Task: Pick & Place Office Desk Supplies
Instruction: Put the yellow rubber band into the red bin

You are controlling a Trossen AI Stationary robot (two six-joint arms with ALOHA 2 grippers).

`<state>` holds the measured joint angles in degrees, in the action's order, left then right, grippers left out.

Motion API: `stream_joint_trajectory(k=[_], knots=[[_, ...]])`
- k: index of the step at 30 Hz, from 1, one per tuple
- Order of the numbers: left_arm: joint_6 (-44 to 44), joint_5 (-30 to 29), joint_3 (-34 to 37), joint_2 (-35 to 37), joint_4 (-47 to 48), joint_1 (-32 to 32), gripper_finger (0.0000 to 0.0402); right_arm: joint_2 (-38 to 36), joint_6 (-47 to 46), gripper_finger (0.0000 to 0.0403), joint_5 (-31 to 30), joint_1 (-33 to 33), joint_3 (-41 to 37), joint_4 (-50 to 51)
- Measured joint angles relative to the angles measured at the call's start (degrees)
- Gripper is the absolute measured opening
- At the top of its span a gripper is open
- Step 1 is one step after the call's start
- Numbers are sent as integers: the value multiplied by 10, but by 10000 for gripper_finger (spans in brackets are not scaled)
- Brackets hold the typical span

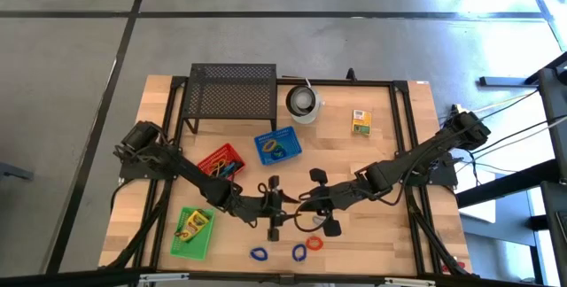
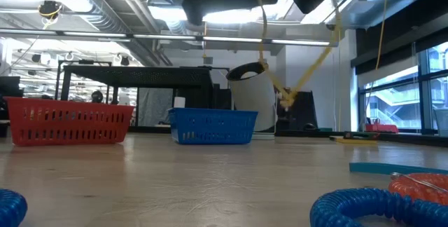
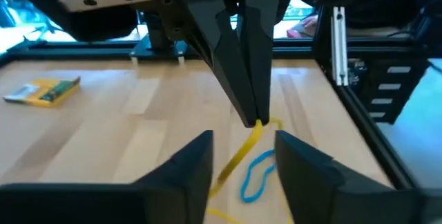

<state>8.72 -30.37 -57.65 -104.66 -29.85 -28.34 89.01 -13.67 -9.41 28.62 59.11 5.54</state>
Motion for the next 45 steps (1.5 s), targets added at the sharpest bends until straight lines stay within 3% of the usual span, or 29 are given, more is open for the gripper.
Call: stream_joint_trajectory(k=[8,16,22,27,36,41,45], knots=[[43,29,0,0,0,22,11,0,-5,5,-2,0,0,0],[42,33,0,0,0,24,3,0,-56,15,0,-4,0,4],[42,23,0,0,8,24,2,-2,-81,69,24,-14,0,10],[59,-19,0,1,34,24,2,-28,-85,120,54,-17,0,41],[105,-154,0,79,219,12,1,-68,-112,150,57,5,0,93],[167,-260,0,162,388,-8,3,-64,-104,142,27,20,0,98],[266,-305,0,226,539,-21,1,-64,-103,137,1,31,0,107]])
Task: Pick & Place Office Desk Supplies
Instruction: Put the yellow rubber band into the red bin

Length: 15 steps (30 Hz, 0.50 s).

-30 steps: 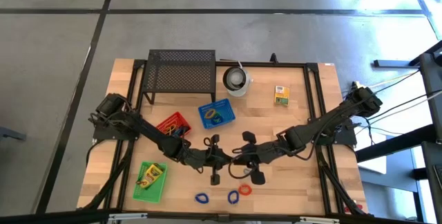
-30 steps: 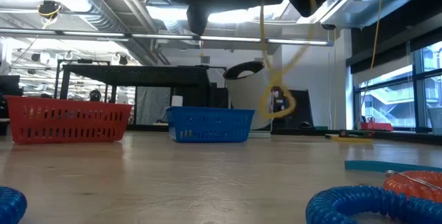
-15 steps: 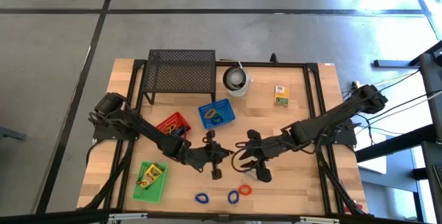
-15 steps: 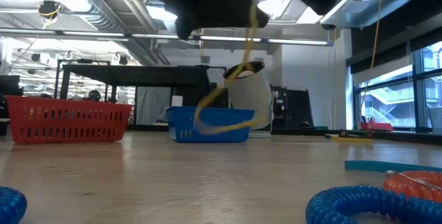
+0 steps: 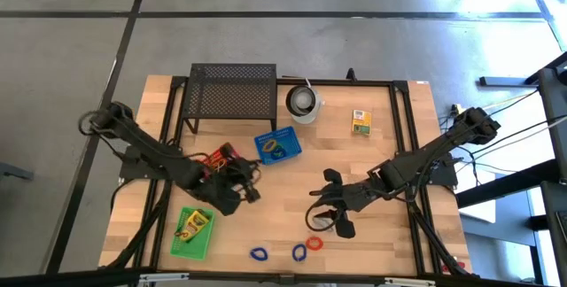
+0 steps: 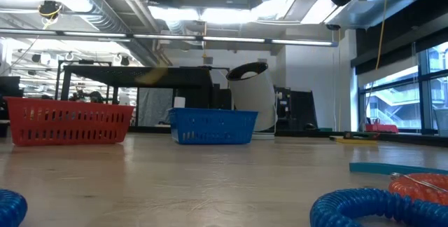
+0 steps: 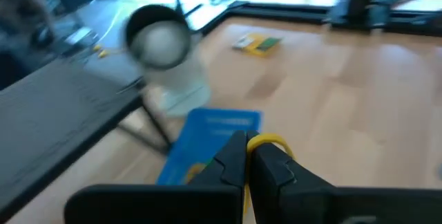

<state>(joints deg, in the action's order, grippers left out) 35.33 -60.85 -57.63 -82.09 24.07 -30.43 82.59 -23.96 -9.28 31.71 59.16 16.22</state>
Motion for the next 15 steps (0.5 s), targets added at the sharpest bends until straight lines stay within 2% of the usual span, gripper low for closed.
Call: stream_joint_trajectory(k=[5,10,15], knots=[[174,-11,0,48,182,-11,4,0,2,134,-24,8,0,4],[331,-6,0,58,335,-28,2,0,1,134,-23,11,0,5],[441,30,37,58,397,-42,3,0,1,134,-23,14,0,5]])
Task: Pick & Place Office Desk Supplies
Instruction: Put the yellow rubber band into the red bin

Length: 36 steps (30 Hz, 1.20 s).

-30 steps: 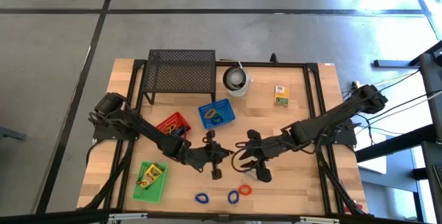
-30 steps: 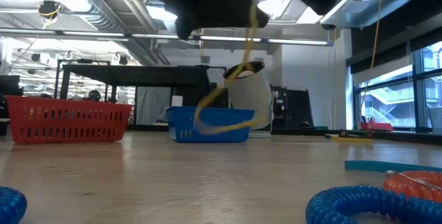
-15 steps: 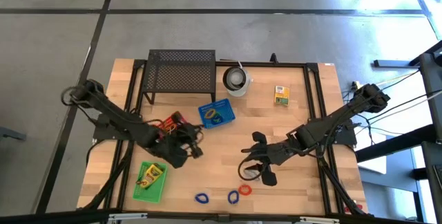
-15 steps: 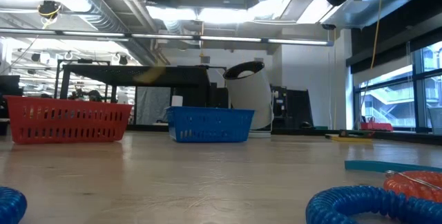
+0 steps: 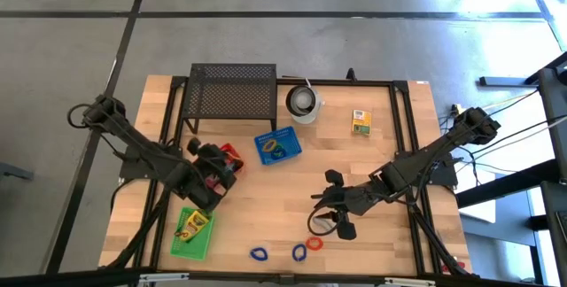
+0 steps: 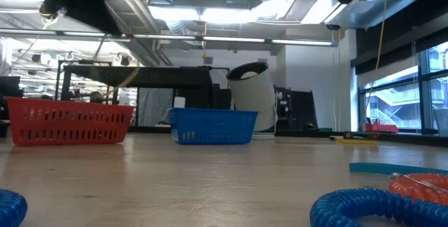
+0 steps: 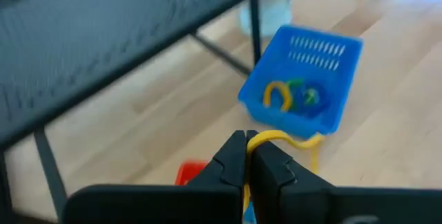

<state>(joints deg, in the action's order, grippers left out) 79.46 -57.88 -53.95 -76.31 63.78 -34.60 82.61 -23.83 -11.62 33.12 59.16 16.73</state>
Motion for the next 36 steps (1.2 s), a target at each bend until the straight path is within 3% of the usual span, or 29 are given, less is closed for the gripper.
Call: stream_joint_trajectory(k=[7,14,18,22,30,36], knots=[[129,76,70,0,8,-12,4,0,0,134,0,0,0,0],[159,168,98,0,17,-22,3,0,-2,134,-17,0,0,0],[214,208,99,0,77,-22,4,0,-2,134,-27,0,0,0],[288,219,99,0,127,-22,2,0,-2,134,-27,0,0,0],[294,216,99,0,137,-22,2,0,-1,134,-27,0,0,0],[346,214,99,0,191,-20,4,1,-1,134,-28,0,0,0]])
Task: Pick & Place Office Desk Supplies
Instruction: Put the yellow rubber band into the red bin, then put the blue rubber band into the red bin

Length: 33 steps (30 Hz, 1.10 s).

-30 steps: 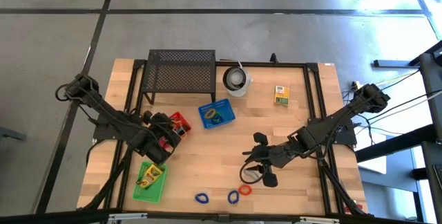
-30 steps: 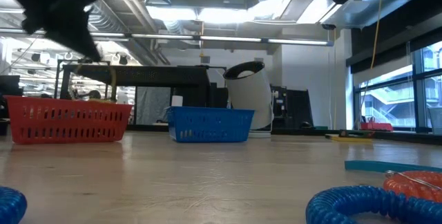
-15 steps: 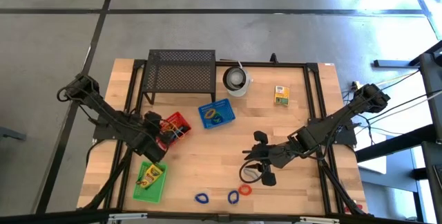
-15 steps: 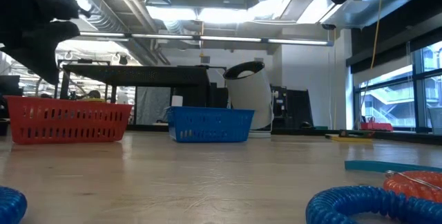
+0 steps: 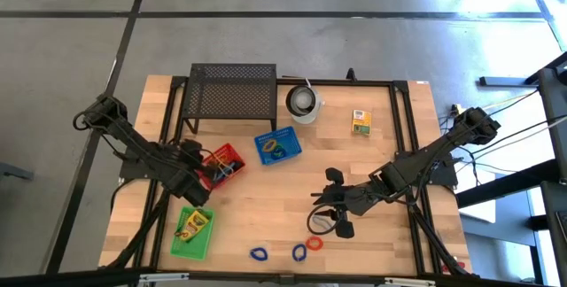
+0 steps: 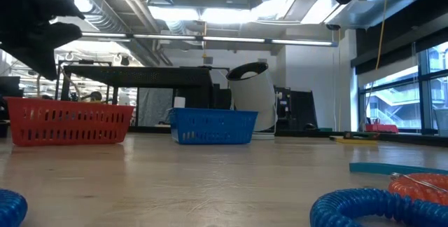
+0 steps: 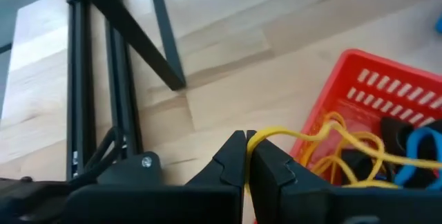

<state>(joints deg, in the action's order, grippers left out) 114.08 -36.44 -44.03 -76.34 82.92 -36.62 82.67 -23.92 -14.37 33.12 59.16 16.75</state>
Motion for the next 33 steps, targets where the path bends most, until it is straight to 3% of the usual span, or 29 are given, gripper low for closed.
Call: stream_joint_trajectory(k=[10,19,27,33], knots=[[-1,-16,0,0,-34,0,5,0,6,134,-2,0,0,0],[-176,-48,0,0,-226,0,4,0,6,134,-2,0,0,0],[-188,-35,0,0,-243,0,16,0,3,134,-2,0,0,0],[-198,-15,0,0,-255,0,49,0,3,134,3,0,0,0]])
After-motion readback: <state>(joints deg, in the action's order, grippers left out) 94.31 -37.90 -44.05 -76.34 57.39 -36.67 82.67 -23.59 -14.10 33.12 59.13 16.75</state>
